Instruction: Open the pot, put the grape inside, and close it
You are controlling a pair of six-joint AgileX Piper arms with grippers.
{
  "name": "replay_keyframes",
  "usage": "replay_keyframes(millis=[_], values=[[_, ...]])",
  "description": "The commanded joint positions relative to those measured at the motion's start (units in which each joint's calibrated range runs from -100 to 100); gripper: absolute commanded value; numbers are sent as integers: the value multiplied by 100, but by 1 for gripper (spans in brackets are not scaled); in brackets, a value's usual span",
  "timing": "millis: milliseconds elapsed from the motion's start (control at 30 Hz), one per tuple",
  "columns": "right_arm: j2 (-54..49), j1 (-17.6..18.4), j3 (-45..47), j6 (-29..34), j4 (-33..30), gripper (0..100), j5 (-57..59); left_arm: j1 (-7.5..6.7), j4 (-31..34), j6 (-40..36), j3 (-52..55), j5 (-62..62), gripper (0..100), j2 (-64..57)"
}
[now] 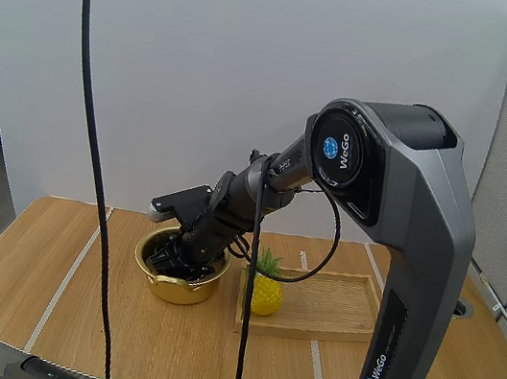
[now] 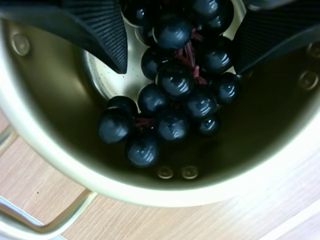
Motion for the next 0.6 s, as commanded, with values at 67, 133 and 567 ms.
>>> replay_keyframes(millis=[67,133,567], values=[[-334,19,45,55,-84,100,294,-11,12,-29,-41,-192,0,-33],[-536,19,45,55,-84,100,336,-11,12,-29,-41,-192,0,-33],[-2046,5,45,571,-455,100,1203,-11,12,-29,-41,-192,0,-33]])
